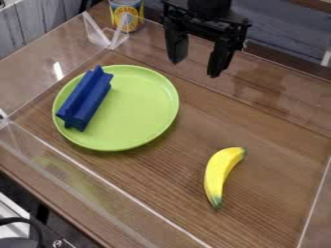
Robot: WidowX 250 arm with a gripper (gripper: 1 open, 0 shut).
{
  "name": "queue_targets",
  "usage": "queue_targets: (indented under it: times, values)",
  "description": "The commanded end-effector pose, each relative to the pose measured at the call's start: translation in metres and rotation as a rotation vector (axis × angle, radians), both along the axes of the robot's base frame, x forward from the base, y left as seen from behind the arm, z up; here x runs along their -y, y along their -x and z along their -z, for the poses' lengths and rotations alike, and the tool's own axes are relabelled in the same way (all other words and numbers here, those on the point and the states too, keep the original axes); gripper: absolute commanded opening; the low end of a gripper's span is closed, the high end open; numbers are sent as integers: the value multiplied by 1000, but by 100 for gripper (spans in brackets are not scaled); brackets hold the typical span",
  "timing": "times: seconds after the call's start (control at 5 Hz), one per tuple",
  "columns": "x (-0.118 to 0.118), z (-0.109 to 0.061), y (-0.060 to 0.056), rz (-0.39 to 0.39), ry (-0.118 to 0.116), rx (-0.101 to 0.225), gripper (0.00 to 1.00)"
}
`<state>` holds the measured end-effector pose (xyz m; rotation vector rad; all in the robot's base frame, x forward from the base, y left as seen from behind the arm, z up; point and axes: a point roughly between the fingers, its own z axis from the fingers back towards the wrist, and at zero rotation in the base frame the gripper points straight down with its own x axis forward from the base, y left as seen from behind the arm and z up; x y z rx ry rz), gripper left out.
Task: Put the banana in the green plate
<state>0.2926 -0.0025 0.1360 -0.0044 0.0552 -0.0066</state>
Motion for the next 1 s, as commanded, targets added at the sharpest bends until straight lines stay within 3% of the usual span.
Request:
queue_targets:
  times: [0.0, 0.4, 0.8]
  values:
    - [8, 5, 7, 6, 5, -6, 100]
    - [44, 14, 34, 43, 33, 35, 100]
    - [64, 24, 45, 55, 40, 63, 100]
